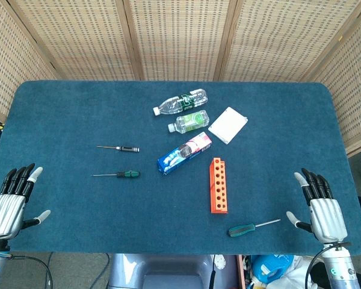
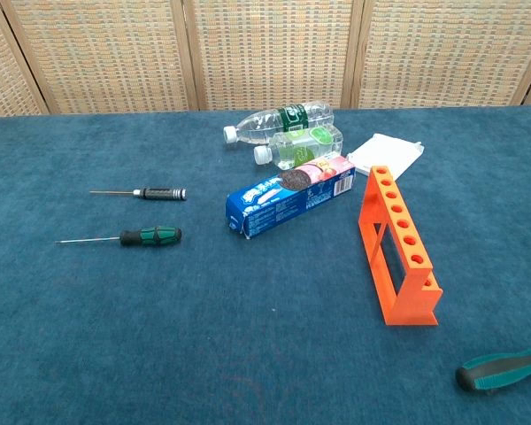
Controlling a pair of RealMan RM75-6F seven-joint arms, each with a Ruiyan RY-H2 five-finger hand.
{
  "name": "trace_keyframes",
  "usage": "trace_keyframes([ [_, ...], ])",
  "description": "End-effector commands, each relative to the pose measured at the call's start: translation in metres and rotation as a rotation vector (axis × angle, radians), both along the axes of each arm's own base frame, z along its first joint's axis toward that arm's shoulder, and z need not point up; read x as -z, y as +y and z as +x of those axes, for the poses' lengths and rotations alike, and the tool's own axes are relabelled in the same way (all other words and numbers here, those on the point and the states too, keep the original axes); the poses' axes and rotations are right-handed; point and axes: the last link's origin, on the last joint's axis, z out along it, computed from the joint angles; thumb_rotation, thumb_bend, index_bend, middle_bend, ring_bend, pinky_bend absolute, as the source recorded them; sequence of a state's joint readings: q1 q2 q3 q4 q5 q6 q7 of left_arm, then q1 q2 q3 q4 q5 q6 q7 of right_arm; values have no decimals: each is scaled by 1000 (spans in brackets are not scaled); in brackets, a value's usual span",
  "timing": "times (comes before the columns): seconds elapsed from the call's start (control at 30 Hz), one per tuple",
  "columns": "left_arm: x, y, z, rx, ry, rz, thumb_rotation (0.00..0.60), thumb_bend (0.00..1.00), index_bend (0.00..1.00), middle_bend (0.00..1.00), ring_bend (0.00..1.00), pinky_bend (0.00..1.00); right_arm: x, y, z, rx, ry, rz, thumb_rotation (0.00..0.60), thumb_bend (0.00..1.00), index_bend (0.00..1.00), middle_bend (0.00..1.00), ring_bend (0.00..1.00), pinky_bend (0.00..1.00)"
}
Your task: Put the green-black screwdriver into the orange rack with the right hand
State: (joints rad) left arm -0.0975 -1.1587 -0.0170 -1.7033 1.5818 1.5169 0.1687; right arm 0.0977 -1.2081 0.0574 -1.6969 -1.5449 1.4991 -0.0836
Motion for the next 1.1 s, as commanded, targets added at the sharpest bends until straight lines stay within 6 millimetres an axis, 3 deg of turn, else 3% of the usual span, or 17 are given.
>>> trace_keyframes([
  [0.03, 0, -1, 0, 1, 1, 0, 600, 0, 0, 0, 0, 0, 0, 0, 0, -2, -3, 0, 600, 187, 0, 0, 0, 0],
  [0.9, 0, 2, 0, -4, -4, 1, 600, 0, 0, 0, 0, 0, 2, 2, 5, -15, -49, 43, 600, 187, 0, 0, 0, 0],
  [1.1, -1, 2, -1, -8, -9, 6, 600, 0, 0, 0, 0, 0, 3, 5, 11, -42, -96, 62, 600, 187, 152, 0, 0, 0],
])
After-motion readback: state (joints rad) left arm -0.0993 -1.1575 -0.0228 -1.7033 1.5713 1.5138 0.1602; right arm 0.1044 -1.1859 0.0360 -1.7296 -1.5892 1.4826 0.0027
